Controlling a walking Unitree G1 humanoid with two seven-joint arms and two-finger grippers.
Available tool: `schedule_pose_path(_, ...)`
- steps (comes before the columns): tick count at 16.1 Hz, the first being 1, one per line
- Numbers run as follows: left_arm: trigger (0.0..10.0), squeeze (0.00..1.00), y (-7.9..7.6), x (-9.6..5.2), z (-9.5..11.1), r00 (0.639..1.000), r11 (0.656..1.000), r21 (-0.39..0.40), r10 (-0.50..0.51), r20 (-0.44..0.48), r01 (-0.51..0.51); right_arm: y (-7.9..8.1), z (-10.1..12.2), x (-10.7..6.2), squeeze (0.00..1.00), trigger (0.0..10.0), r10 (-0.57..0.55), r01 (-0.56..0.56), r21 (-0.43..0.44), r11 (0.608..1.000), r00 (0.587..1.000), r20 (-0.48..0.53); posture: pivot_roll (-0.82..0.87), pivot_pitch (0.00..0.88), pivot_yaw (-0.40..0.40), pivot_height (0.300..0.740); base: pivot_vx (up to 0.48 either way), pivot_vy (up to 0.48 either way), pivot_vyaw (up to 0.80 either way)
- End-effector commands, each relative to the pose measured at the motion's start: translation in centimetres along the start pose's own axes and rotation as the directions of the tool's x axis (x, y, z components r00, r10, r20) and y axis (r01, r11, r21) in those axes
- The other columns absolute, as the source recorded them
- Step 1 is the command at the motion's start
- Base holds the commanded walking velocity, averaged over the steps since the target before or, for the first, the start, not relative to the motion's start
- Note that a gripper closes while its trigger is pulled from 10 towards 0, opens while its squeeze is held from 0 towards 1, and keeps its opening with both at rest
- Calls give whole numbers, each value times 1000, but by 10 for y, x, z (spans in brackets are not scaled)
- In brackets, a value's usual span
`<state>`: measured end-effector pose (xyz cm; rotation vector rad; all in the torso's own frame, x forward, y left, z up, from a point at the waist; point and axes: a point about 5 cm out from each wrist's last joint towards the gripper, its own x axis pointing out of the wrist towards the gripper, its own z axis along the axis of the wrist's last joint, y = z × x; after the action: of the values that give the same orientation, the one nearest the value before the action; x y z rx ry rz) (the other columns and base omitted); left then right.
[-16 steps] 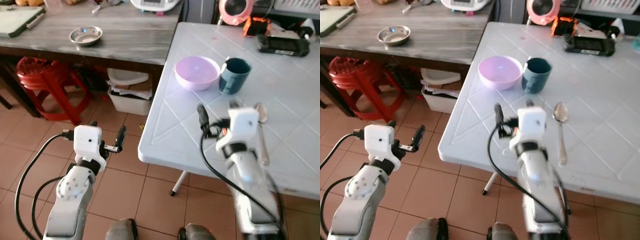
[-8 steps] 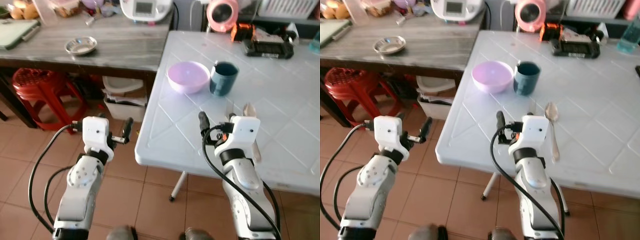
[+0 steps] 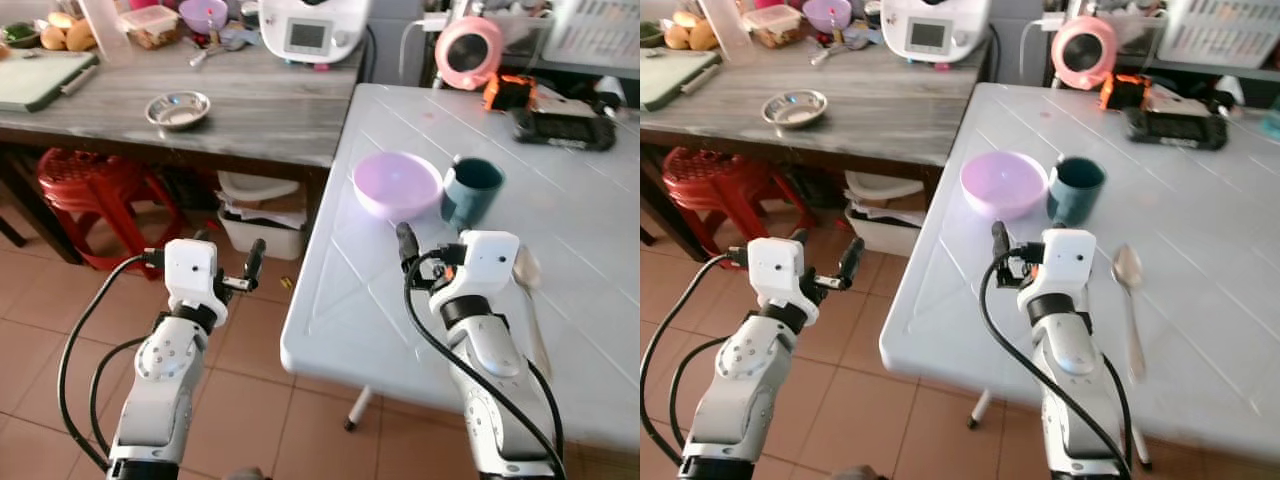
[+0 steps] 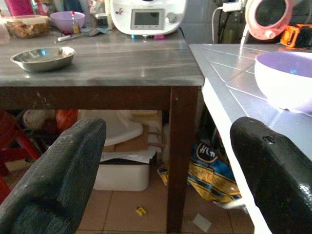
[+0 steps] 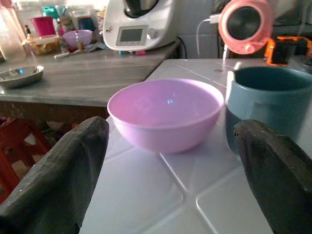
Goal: Setting the table
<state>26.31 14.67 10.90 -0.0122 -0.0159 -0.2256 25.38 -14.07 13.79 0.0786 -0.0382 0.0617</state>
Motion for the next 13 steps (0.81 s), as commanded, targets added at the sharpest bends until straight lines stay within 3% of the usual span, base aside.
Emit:
schedule_pose_path(1,10000,0,1,1,0,1000,1000,12,5,1,-5,0,5,0,0,10000,7,-7,-6,1000,1000,16,-85,0,48,740,386,0,0)
schedule_pose_path(4,10000,0,1,1,-1,1000,1000,14,13,-4,-13,-2,4,0,0,10000,3,-3,-12,1000,1000,9,-84,0,46,740,319,0,0)
schedule_pose_path(13,10000,0,-3,3,-6,999,999,18,33,-9,-33,-2,7,14,0,10000,30,-29,-28,999,999,24,-66,0,12,740,0,0,0)
